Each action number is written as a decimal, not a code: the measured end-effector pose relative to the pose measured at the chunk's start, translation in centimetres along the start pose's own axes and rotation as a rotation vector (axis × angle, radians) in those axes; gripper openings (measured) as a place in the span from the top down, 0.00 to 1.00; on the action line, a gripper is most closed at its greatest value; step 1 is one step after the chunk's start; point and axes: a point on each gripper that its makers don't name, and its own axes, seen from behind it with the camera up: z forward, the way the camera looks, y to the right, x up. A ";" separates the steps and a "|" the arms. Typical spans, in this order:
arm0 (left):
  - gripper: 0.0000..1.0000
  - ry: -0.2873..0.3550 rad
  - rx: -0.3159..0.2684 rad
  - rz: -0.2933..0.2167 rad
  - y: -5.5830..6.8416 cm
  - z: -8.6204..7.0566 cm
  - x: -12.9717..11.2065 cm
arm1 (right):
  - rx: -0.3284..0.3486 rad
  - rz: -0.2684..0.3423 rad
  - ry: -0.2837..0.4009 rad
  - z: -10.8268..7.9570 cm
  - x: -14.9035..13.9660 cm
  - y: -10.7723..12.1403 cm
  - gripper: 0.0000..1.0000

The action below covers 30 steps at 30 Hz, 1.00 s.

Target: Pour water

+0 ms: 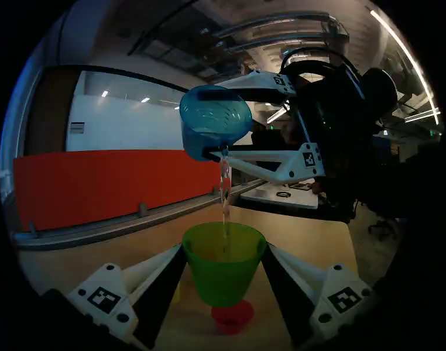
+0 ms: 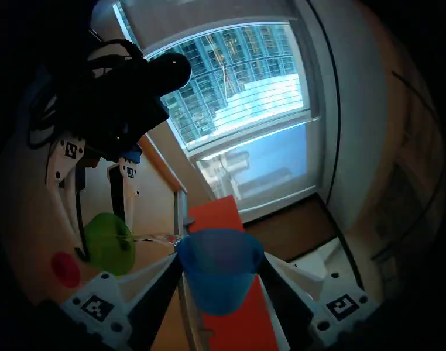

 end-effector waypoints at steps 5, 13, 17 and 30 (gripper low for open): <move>0.13 0.000 0.001 0.001 0.0 0.0 0.0 | -0.004 -0.020 -0.005 0.1 -0.1 0.2 0.10; 0.13 0.000 -0.001 0.003 0.1 -0.1 0.1 | -0.010 -0.047 -0.008 0.1 -0.2 0.4 0.10; 0.13 0.001 -0.002 0.003 0.1 -0.1 0.1 | -0.013 -0.064 -0.010 0.1 -0.2 0.5 0.10; 0.13 0.000 -0.003 0.007 0.2 0.0 0.1 | -0.025 -0.113 -0.012 0.0 0.0 0.9 0.10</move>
